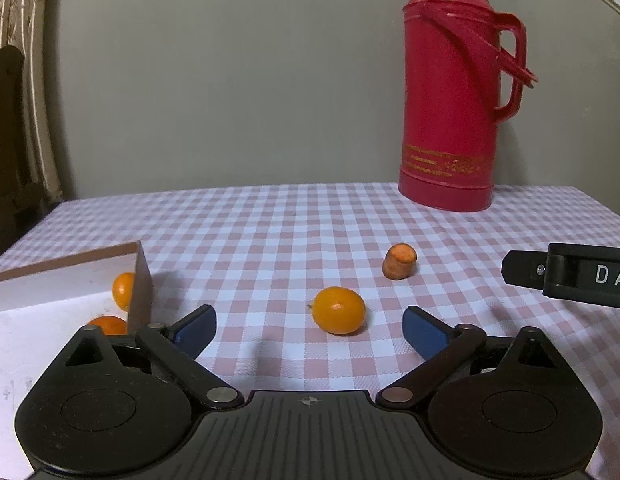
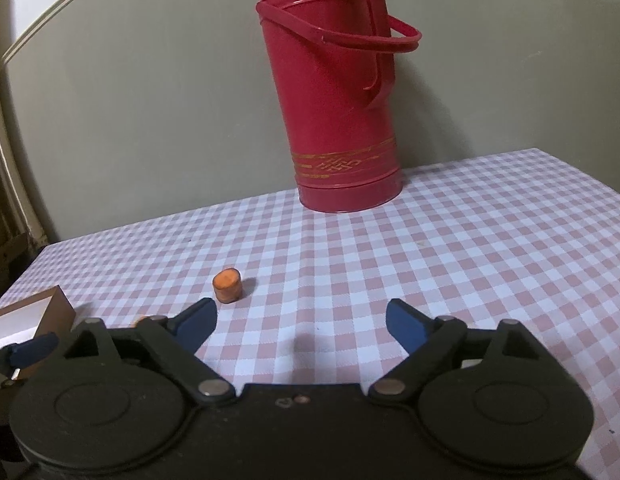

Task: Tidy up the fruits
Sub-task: 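Move both grippers back toward the remaining fruits on the table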

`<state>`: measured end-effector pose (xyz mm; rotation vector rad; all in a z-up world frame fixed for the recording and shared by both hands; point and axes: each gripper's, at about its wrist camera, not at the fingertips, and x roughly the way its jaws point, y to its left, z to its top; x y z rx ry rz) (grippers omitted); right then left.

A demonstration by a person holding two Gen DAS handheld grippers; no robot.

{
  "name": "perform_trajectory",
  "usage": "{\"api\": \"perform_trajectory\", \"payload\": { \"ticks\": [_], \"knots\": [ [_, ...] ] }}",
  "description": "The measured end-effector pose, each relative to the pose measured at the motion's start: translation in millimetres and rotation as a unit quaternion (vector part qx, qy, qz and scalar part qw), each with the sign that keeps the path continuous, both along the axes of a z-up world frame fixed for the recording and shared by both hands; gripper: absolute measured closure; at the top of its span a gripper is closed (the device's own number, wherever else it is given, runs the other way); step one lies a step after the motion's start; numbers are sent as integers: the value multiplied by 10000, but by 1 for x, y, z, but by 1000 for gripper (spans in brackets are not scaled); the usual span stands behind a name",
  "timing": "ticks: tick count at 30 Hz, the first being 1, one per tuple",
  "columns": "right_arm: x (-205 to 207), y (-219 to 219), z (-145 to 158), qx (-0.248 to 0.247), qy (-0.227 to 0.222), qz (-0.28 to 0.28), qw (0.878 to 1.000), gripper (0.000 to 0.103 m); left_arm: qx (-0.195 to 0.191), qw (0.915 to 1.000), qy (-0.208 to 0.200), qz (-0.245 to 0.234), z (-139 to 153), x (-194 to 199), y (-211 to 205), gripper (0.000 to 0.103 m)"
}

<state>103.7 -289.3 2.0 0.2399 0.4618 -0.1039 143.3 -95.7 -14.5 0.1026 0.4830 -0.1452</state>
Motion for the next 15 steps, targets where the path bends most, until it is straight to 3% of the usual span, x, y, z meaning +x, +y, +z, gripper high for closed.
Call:
{"api": "perform_trajectory", "payload": {
  "ticks": [10, 15],
  "knots": [
    [18, 0, -3, 1, 72, 125, 9999, 21, -52, 9999, 140, -50, -6, 12, -5, 10],
    [30, 2, -5, 19, 140, 237, 9996, 28, -93, 9997, 202, -28, -8, 19, -6, 12]
  ]
}}
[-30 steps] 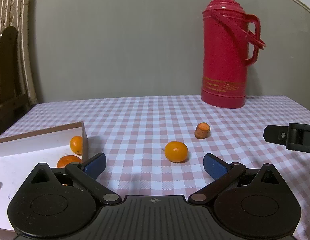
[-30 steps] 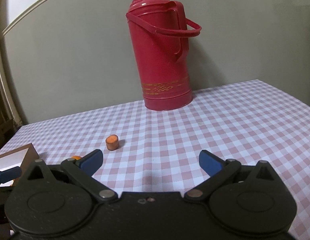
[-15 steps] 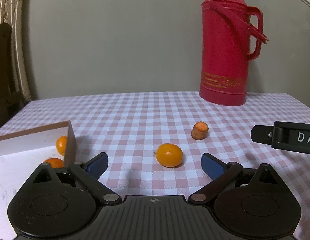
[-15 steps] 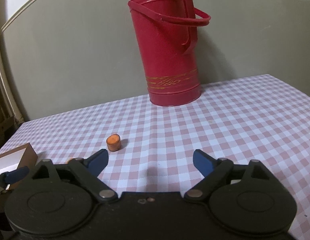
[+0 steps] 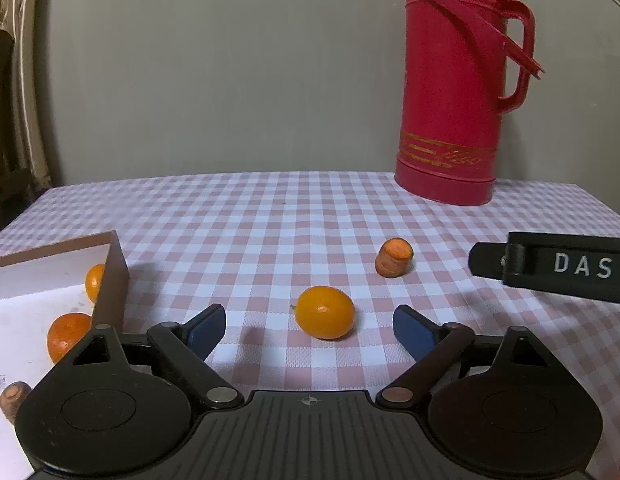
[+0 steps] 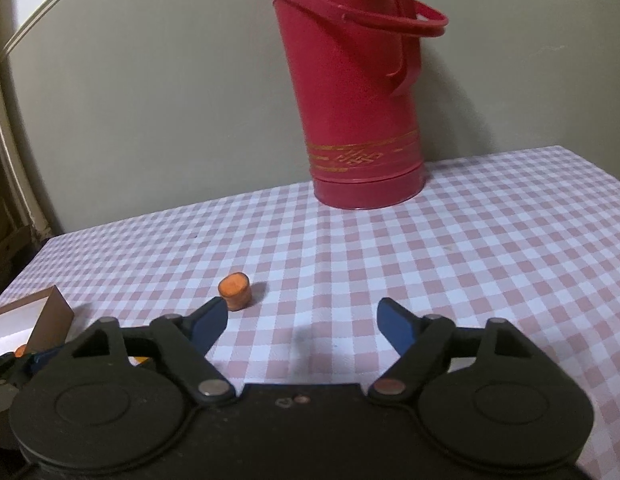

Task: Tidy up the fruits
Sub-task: 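Move both grippers back toward the remaining fruits on the table, then close the right gripper on the orange-brown cylinder while the left gripper grasps a kumquat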

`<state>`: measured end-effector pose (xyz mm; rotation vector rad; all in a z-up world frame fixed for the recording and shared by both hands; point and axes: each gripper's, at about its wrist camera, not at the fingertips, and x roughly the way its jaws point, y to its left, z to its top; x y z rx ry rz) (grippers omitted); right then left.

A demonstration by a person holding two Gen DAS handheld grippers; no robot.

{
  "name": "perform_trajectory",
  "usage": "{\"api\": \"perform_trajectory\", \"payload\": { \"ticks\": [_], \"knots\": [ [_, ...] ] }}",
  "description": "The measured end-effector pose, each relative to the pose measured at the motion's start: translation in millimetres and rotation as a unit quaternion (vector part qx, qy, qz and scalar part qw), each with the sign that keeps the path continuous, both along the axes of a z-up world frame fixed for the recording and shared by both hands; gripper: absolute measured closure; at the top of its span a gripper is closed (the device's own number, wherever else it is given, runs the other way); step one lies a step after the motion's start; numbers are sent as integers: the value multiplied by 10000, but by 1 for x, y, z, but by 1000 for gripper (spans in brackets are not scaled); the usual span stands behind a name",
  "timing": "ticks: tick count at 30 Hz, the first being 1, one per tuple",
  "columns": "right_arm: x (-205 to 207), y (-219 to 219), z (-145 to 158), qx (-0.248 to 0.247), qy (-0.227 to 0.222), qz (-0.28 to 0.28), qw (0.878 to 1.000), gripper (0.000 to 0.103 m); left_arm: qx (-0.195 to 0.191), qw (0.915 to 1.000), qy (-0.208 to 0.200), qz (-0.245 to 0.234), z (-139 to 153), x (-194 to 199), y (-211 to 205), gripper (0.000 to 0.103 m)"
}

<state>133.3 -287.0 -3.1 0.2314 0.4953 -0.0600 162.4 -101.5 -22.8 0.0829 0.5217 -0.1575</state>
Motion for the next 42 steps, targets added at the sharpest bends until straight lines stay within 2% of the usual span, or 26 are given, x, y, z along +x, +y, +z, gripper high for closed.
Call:
{"api": "perform_trajectory", "payload": {
  "ticks": [3, 5, 9, 12, 16, 19, 21, 23, 25, 33, 42],
  "knots": [
    [6, 3, -1, -16, 38, 69, 10000, 28, -13, 10000, 46, 15, -1, 3, -1, 15],
    [10, 4, -1, -30, 41, 113, 9999, 28, -4, 10000, 94, -1, -2, 6, -2, 21],
    [19, 7, -3, -50, 76, 236, 9997, 30, -71, 9999, 157, 16, -3, 10, -4, 24],
    [25, 10, -5, -102, 114, 322, 9994, 30, -124, 9996, 252, -29, -5, 15, -5, 33],
    [34, 14, -6, -150, 153, 426, 9989, 31, -181, 9994, 305, -6, -6, 21, -5, 35],
    [41, 16, -6, -165, 161, 488, 9985, 32, -238, 9989, 403, -11, -7, 27, -5, 53],
    [45, 17, -6, -174, 181, 521, 9983, 34, -325, 9985, 442, -11, -8, 30, -3, 56],
    [51, 19, -6, -149, 192, 555, 9982, 34, -338, 9986, 399, 3, -8, 31, -1, 63],
    [56, 23, -6, -148, 207, 608, 9978, 36, -331, 9986, 401, 2, -8, 33, 0, 63],
    [74, 36, -15, -247, 413, 738, 9961, 59, -302, 9985, 378, 253, -8, 39, 12, 63],
    [86, 46, -23, -328, 571, 849, 9942, 79, -207, 9987, 375, 274, -9, 40, 15, 63]
  ]
}}
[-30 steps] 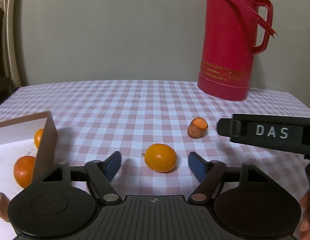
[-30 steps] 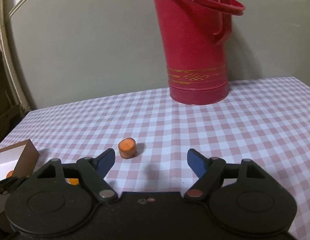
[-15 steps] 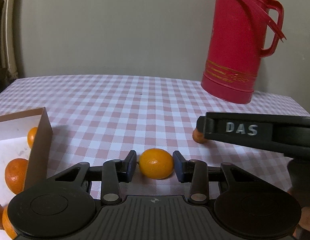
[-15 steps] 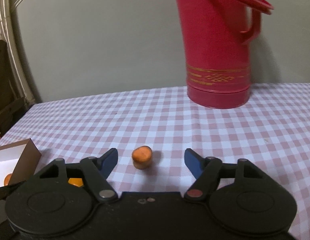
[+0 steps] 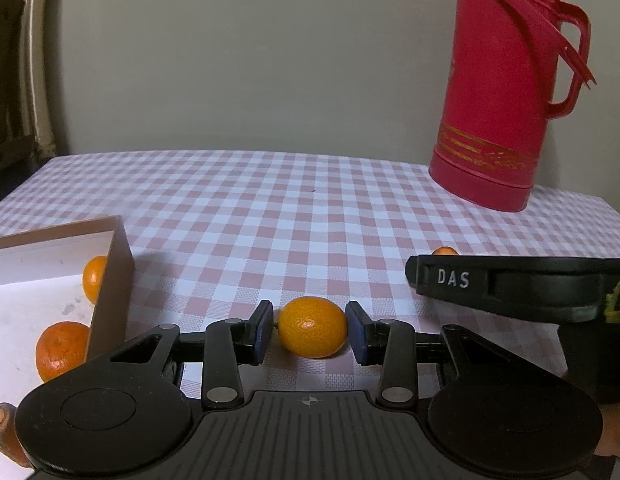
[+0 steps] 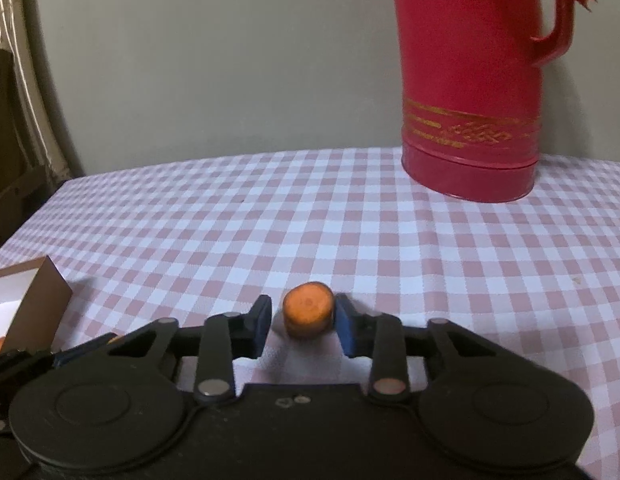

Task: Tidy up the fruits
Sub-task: 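Close the right gripper on the orange-brown cylinder while the left gripper grasps a kumquat, then carry the kumquat with the left gripper while the right gripper carries the cylinder to the box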

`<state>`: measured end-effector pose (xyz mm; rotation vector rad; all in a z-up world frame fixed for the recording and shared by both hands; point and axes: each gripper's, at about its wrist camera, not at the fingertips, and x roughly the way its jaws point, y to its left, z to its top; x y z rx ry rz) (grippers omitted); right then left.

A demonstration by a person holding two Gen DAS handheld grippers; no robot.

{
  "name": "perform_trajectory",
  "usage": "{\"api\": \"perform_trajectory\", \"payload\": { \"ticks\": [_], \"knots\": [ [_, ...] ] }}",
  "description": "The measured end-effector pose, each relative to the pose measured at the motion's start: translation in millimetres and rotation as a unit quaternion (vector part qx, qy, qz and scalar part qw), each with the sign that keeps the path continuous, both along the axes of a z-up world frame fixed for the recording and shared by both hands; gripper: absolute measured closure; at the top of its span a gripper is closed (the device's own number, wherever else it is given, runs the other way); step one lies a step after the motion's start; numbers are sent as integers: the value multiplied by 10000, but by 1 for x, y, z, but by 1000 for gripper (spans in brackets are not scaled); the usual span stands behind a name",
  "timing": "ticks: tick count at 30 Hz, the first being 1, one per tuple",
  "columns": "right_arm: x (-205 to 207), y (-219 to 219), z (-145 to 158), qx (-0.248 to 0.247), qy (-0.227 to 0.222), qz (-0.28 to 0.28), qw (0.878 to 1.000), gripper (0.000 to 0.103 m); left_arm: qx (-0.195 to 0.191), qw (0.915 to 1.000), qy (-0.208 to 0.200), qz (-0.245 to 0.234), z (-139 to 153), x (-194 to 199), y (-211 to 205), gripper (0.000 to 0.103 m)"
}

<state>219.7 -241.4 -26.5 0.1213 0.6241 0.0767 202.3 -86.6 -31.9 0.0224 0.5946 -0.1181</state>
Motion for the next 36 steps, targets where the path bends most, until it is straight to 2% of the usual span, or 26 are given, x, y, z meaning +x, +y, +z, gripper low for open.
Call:
{"api": "perform_trajectory", "payload": {
  "ticks": [3, 12, 16, 30, 36],
  "knots": [
    [0, 2, 0, -167, -19, -10, 9999, 85, -11, 10000, 23, -16, 0, 1, 0, 63],
    [-25, -13, 0, -129, -71, -112, 9998, 85, -78, 10000, -4, -20, 1, -5, 1, 63],
    [-44, -21, 5, -125, -138, -223, 9996, 85, -21, 9999, -147, -50, 5, -14, 2, 63],
    [-127, -4, 16, -343, -453, -521, 9970, 85, 100, 9980, -444, -446, 21, -76, 2, 63],
    [-149, 8, 25, -266, -654, -540, 9960, 85, 135, 9970, -658, -395, 32, -103, 11, 63]
  ]
}}
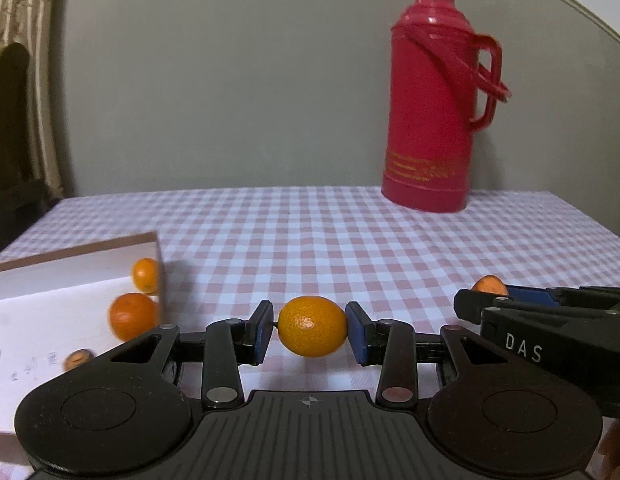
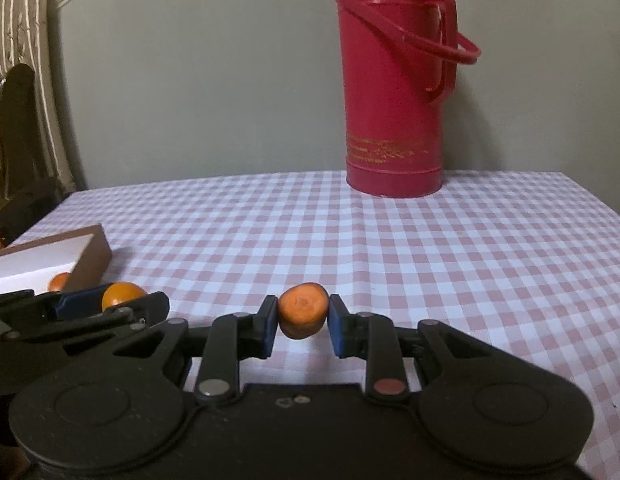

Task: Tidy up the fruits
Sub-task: 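Carry the kumquat with the left gripper while the right gripper carries the cylinder to the box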

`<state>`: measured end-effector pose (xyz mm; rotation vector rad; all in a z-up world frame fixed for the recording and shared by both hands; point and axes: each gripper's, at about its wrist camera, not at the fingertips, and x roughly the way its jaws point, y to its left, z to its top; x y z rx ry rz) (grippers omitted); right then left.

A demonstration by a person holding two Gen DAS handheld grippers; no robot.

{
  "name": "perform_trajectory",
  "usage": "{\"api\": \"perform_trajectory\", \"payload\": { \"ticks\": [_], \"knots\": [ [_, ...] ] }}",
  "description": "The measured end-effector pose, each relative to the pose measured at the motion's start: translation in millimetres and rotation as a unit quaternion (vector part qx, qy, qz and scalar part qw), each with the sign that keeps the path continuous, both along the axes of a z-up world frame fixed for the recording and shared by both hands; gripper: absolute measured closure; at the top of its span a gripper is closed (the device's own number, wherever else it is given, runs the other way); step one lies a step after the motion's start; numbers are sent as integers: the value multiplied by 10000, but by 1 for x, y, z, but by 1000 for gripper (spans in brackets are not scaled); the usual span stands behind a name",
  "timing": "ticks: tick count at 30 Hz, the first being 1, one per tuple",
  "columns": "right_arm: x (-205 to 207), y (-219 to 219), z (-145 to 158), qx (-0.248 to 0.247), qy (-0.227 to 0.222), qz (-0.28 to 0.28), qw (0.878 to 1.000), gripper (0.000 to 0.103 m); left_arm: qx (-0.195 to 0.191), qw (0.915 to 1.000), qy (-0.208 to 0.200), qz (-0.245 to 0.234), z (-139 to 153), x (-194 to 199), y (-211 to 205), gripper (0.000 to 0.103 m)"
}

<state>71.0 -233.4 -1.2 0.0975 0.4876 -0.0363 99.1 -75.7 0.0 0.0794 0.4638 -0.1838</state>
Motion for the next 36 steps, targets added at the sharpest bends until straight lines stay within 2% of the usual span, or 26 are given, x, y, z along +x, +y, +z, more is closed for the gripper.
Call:
{"api": "perform_trajectory", "payload": {
  "ticks": [13, 28, 36],
  "knots": [
    [-18, 51, 21, 182, -422, 561, 9974, 85, -39, 9951, -492, 856, 24, -37, 72, 63],
    [5, 136, 31, 310, -656, 1465, 9866, 85, -88, 9751, -633, 2123, 31, -43, 181, 63],
    [13, 172, 28, 342, -656, 1779, 9813, 85, -94, 9667, -624, 2479, 28, -47, 217, 63]
  ]
}}
